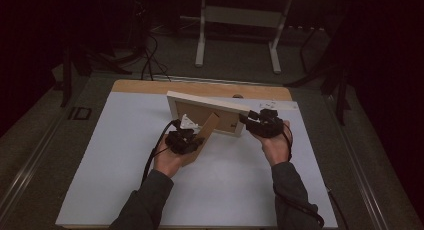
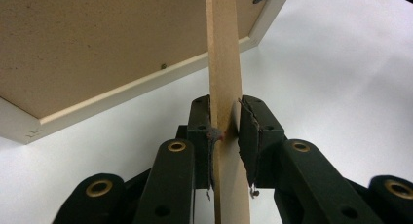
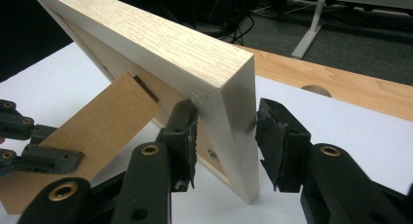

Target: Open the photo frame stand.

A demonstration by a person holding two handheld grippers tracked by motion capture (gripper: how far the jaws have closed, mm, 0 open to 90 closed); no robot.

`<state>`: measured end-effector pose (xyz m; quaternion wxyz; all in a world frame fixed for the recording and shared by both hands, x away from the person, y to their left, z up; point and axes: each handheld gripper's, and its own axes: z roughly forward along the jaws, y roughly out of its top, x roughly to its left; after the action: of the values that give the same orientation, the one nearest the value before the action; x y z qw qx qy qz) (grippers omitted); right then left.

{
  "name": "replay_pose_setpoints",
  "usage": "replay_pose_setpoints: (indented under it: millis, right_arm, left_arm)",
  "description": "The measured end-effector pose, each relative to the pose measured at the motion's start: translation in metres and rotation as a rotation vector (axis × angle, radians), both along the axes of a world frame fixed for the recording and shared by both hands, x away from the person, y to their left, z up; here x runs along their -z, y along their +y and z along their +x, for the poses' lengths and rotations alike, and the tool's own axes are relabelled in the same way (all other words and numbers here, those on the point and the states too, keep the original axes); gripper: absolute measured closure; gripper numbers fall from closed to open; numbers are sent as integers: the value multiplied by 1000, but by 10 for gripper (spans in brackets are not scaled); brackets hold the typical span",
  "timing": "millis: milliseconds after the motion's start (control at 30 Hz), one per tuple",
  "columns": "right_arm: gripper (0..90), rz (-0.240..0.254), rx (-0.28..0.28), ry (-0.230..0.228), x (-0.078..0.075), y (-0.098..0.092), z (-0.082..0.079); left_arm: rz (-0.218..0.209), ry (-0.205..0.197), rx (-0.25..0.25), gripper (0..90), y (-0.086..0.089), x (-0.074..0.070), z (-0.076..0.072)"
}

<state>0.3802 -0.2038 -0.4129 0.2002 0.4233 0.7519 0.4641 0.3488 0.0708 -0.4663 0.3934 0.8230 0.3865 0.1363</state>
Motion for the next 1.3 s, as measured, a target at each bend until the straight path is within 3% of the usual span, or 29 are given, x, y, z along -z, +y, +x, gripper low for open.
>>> replay_pose_setpoints:
  millis: [1300]
  right_arm:
    - [584,-16,-21,-37,8,2,-22]
  left_arm:
    - [17,-6,13,779,-1,11,-8]
